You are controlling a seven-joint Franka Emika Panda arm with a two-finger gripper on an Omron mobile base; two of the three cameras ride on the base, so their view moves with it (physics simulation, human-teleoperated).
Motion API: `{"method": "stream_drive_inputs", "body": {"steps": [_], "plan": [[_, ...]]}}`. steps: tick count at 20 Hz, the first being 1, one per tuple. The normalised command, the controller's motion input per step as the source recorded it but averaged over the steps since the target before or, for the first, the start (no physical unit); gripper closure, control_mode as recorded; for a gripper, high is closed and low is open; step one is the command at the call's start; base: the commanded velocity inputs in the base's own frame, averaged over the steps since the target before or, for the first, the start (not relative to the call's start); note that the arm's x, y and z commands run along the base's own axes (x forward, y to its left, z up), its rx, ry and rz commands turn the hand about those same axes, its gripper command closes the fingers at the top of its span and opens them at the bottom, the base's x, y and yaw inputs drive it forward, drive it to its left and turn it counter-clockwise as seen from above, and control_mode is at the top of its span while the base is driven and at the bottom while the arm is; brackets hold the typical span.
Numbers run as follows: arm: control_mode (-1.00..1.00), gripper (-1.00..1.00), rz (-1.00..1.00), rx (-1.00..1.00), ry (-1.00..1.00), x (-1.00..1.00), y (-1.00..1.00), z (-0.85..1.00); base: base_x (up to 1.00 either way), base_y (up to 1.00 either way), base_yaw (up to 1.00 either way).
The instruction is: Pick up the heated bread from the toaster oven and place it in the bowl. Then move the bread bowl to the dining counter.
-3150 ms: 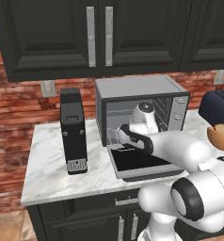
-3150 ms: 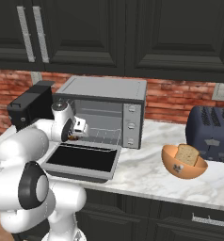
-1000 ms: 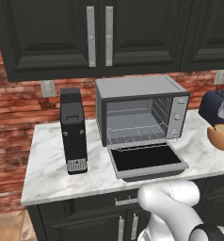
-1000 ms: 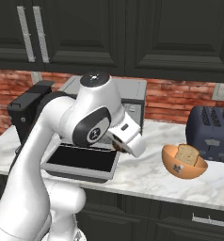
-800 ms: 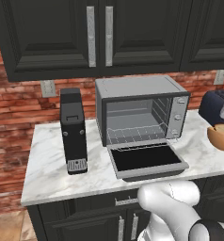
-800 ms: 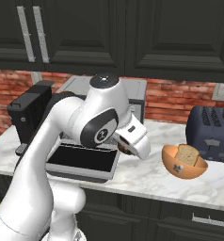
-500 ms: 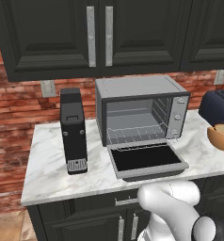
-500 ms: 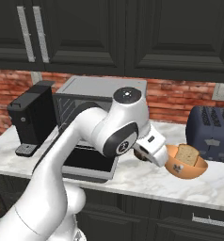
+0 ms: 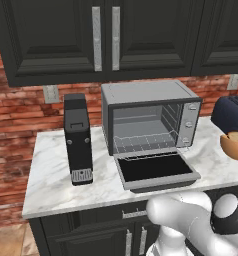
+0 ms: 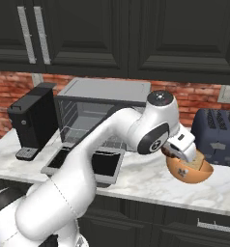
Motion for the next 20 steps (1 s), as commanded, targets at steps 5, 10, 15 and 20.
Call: {"method": "stream_drive_inputs", "body": {"steps": [5,10,15,20], "plan": [[-1.00,1.00,0.00,0.00,0.00,0.51,-0.37,-0.50,0.00,0.00,0.00],[-1.00,1.00,0.00,0.00,0.00,0.46,-0.26,-0.59,0.00,0.00,0.00],[-1.00,1.00,0.00,0.00,0.00,0.45,-0.13,-0.41,0.00,0.00,0.00],[-1.00,1.00,0.00,0.00,0.00,0.36,-0.14,-0.38,0.00,0.00,0.00]]}}
